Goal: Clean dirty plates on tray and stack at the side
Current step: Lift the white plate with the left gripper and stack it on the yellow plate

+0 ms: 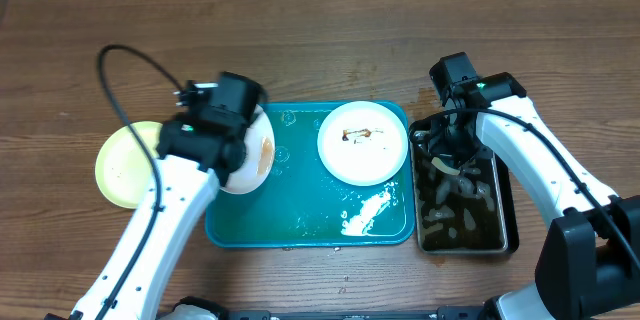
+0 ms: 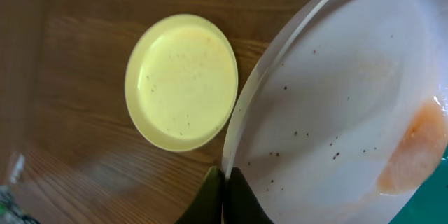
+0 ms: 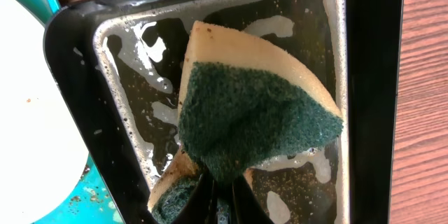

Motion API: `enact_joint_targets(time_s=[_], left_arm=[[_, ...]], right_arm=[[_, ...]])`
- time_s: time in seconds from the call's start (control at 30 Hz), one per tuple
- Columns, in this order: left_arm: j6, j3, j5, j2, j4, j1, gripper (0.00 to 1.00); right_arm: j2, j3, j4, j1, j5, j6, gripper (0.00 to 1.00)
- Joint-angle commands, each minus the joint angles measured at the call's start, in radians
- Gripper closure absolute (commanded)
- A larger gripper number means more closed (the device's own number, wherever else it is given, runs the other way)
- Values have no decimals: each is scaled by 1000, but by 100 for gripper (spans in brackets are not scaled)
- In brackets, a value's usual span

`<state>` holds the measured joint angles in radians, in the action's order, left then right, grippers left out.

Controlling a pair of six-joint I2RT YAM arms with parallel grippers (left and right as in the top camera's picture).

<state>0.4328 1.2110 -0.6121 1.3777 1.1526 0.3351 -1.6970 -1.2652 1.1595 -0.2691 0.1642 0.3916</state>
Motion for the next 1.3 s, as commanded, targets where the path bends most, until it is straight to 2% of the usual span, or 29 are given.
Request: enact_joint_targets(time_s=[0.0,0.13,0.33,1.1,1.27], left_arm=[[-13,25,-246,-21,-5,102,96],[2,25,-400,-14,-10,206,96],[2,24,-480,-3,-30,285,96],[22,24,-484,-3,-27,293,96],[47,24,-365,-3,-27,238,96]], right_arm=[[32,2,-5,0,7,-3,96],[32,2,-6,0,7,-3,96],[32,2,-5,0,7,-3,96],[32,2,-5,0,7,-3,96],[32,2,-5,0,7,-3,96]])
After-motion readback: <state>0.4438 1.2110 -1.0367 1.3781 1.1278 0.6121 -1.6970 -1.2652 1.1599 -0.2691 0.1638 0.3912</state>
